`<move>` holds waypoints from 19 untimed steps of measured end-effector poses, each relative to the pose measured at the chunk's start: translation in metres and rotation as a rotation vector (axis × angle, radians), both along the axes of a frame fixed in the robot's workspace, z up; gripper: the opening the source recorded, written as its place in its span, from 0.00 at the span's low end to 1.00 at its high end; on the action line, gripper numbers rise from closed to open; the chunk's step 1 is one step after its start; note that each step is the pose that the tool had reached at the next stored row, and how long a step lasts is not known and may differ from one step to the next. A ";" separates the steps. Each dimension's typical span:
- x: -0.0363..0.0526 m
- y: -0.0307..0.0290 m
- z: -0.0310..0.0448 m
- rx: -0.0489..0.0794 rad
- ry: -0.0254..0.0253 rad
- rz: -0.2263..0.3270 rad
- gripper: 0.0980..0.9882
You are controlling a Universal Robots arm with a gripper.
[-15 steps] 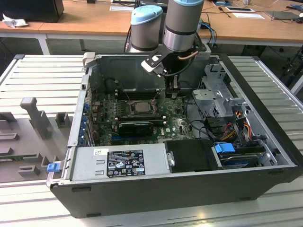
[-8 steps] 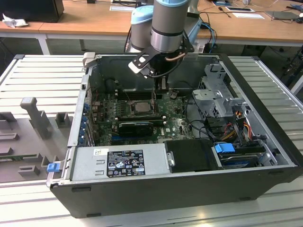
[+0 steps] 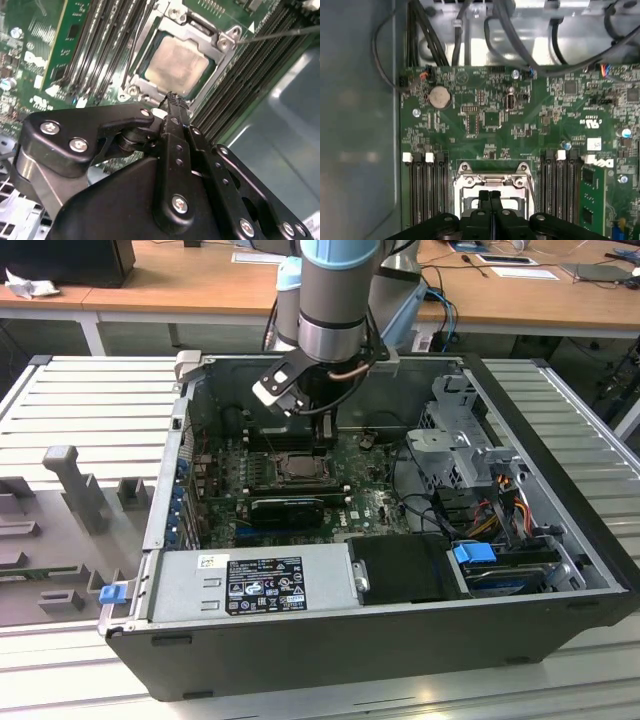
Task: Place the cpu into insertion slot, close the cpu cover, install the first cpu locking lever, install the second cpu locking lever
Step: 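Close the cpu cover, then install the first cpu locking lever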
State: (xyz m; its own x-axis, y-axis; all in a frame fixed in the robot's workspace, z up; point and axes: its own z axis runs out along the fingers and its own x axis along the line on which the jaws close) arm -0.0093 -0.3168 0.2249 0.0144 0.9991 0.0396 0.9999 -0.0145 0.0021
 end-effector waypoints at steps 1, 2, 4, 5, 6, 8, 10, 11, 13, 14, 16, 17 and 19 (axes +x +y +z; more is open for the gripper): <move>-0.0010 0.0000 -0.0029 0.000 -0.0001 0.002 0.01; -0.0020 0.0000 -0.0036 0.000 -0.0001 0.003 0.01; -0.0047 0.0000 -0.0037 0.000 0.0001 0.008 0.01; -0.0056 0.0000 -0.0037 0.000 0.0001 0.009 0.01; -0.0071 0.0000 -0.0038 0.000 -0.0001 0.009 0.01; -0.0094 0.0001 -0.0038 0.000 -0.0001 0.009 0.01; -0.0115 0.0000 -0.0038 0.000 -0.0001 0.009 0.01; -0.0125 0.0000 -0.0038 0.000 -0.0001 0.009 0.01; -0.0146 0.0000 -0.0038 0.000 -0.0001 0.009 0.01; -0.0166 0.0000 -0.0038 0.000 -0.0001 0.009 0.01; -0.0194 0.0000 -0.0038 0.000 0.0000 0.009 0.01; -0.0195 -0.0001 -0.0025 0.000 0.0001 0.009 0.01; -0.0195 0.0000 0.0056 0.000 0.0000 0.009 0.01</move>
State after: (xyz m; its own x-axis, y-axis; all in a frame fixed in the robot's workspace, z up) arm -0.0288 -0.3168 0.2305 0.0056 0.9992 0.0393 1.0000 -0.0057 0.0021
